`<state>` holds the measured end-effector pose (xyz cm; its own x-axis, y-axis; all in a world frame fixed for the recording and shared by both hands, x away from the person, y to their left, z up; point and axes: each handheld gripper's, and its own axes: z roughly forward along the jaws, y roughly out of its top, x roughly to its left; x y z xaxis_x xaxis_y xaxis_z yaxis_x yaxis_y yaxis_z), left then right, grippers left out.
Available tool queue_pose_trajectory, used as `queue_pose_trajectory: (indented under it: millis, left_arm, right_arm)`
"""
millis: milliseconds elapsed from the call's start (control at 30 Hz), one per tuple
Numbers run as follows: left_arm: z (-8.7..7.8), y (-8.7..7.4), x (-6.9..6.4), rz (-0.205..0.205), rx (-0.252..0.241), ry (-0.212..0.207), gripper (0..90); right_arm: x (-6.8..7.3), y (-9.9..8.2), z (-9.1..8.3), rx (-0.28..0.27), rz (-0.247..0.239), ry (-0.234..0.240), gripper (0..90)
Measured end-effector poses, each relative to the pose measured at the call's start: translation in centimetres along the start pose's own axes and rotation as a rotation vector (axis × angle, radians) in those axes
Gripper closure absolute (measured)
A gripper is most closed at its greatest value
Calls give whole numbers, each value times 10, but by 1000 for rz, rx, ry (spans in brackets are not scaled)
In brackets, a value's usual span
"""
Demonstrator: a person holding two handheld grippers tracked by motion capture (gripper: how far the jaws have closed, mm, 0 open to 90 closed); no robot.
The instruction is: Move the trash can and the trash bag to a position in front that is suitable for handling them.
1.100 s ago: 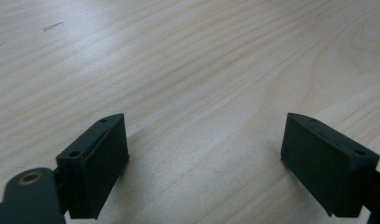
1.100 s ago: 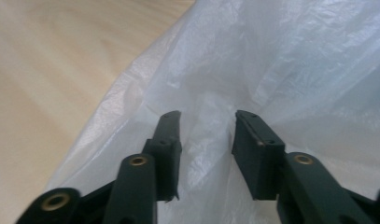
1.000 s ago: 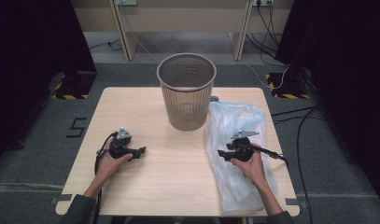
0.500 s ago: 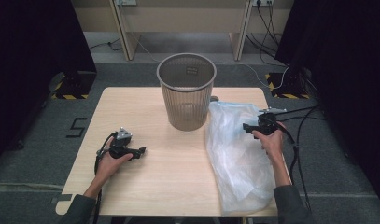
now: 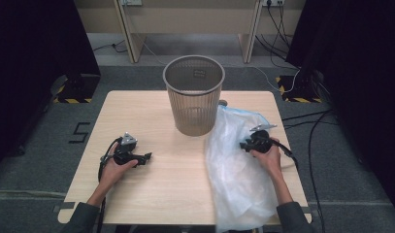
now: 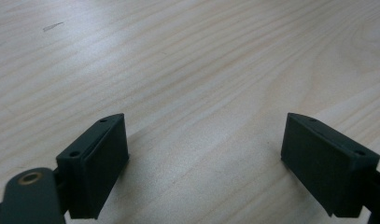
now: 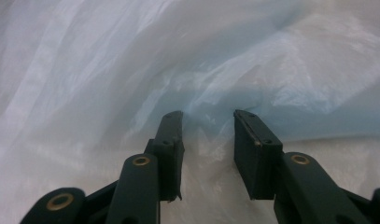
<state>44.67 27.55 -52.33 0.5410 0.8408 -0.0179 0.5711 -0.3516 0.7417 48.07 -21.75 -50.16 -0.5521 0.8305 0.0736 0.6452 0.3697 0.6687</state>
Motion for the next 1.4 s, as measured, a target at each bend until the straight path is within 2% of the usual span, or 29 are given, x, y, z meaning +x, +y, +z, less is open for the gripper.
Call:
queue_pose_trajectory:
  millis: [33, 133, 200, 267, 367, 400, 433, 500, 567, 633, 667, 700, 767, 800, 867, 900, 933, 967, 1000, 1033, 1100, 1167, 1267, 1400]
  left_arm:
    - [0, 0, 0, 0, 0, 0, 137]
    - [0, 0, 0, 0, 0, 0, 137]
    - [0, 0, 0, -4, -3, -2, 138]
    - [0, 0, 0, -4, -3, -2, 140]
    - [3, 3, -3, -9, -7, -15, 145]
    - [3, 3, -3, -9, -7, -15, 145]
    - [5, 6, -6, -40, -18, -57, 149]
    - [6, 9, -9, -61, -26, -94, 150]
    - [9, 12, -14, -40, -7, -115, 148]
    - [10, 18, -17, -39, -11, -136, 149]
    - [11, 21, -19, -47, -18, -141, 149]
    - [11, 24, -19, -37, -11, -136, 149]
    - [11, 32, -20, -24, -8, -123, 147]
    - [11, 36, -20, -25, -16, -132, 147]
    - [11, 43, -22, -44, -31, -155, 147]
    - [13, 46, -25, -44, -37, -167, 147]
    - [14, 48, -27, -37, -36, -174, 147]
    - [15, 50, -30, -33, -34, -182, 147]
    - [16, 52, -33, -33, -40, -193, 149]
    - [17, 54, -37, -45, -46, -211, 151]
    - [20, 60, -44, -35, -32, -247, 147]
    - [24, 67, -53, -27, -33, -268, 148]
    - [30, 79, -67, -15, -20, -315, 147]
    - [38, 86, -77, -7, -18, -319, 146]
  right_arm:
    - [9, -4, -2, -4, -35, 4, 653]
    - [37, -16, -11, 4, -82, 39, 657]
    - [46, -22, -16, -11, -96, 59, 640]
    - [50, -26, -23, -42, -86, 57, 575]
    - [42, -24, -39, -114, -28, 16, 458]
    - [42, -24, -39, -114, -28, 16, 458]
    - [30, -20, -45, -137, 43, -27, 383]
    - [19, -16, -45, -150, 86, -43, 329]
    - [10, -10, -40, -152, 120, -38, 309]
    - [5, -3, -33, -144, 127, -47, 284]
    - [2, 1, -28, -141, 118, -58, 286]
    - [1, 5, -24, -139, 121, -58, 303]
    - [3, 12, -12, -111, 85, -26, 378]
    - [6, 14, -6, -93, 72, -15, 383]
    - [14, 15, 4, -57, 26, 3, 458]
    - [19, 15, 8, -46, 21, 18, 477]
    - [23, 13, 10, -31, -2, 31, 534]
    - [28, 11, 11, -18, -38, 43, 588]
    - [32, 9, 12, -11, -60, 53, 605]
    - [36, 6, 12, -7, -75, 58, 623]
    - [44, 2, 9, -7, -92, 73, 649]
    - [49, -4, 7, -22, -85, 110, 658]
    - [54, -10, 3, -29, -86, 116, 658]
    - [57, -14, -1, -48, -83, 122, 564]
